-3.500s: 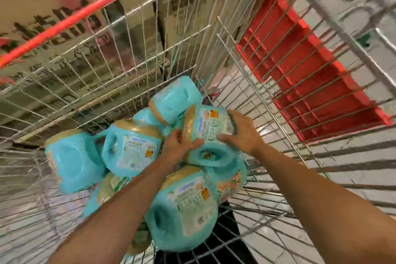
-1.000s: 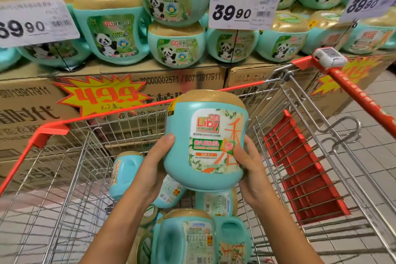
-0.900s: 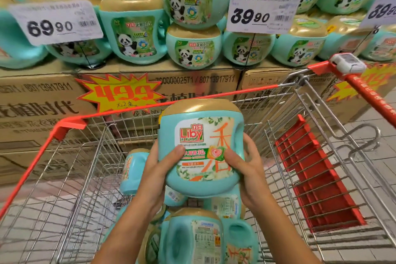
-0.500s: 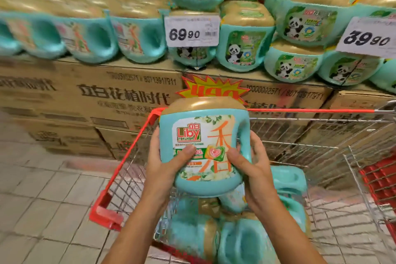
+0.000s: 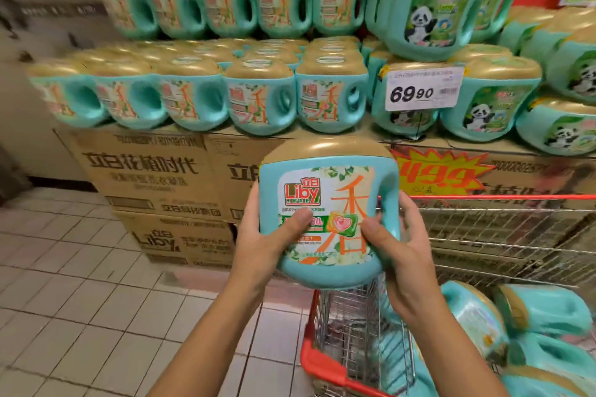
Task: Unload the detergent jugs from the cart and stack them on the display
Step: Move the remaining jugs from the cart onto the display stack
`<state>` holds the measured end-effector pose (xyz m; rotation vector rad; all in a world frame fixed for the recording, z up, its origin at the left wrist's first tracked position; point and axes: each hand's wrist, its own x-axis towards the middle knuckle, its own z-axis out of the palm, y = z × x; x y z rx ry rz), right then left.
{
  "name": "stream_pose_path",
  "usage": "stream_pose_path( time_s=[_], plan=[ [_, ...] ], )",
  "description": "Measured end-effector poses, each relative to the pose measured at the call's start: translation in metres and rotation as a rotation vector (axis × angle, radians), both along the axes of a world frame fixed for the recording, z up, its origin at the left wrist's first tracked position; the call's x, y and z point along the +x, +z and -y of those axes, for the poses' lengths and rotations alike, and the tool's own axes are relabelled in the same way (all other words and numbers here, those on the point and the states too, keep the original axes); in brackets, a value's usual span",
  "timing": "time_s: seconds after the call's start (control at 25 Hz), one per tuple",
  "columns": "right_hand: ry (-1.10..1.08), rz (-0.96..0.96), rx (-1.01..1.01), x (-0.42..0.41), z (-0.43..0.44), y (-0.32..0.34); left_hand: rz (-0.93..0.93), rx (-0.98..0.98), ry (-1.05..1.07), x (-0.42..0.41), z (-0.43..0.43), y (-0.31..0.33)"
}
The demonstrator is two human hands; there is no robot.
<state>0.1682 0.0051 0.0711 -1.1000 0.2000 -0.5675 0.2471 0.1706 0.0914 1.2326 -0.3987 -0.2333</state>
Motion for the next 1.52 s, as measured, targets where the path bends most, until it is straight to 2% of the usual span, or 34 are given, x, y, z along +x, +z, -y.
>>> stream_pose_path(
  time_s=[0.36,0.56,0.8,1.04,1.28,1.52],
  plan=[
    [-0.04,0.158,-0.117,0.14,-0.022,0.055,0.219,0.007,-0.045,0.15,-0.019,0.053],
    [-0.093,0.175,-0.225,0.213,-0.012,0.093,0.268,0.072,-0.072,0.232,-0.013,0.086],
    [-0.187,0.1,-0.452,0.279,0.012,0.145,0.344,0.167,-0.141,0.323,0.005,0.127],
    [-0.219,0.008,-0.682,0.343,0.064,0.19,0.495,0.267,-0.187,0.416,0.051,0.171],
    [-0.188,-0.068,-0.697,0.415,0.115,0.207,0.578,0.378,-0.212,0.497,0.109,0.193],
    [-0.23,-0.167,-0.646,0.462,0.185,0.208,0.512,0.348,-0.255,0.541,0.184,0.193]
  ],
)
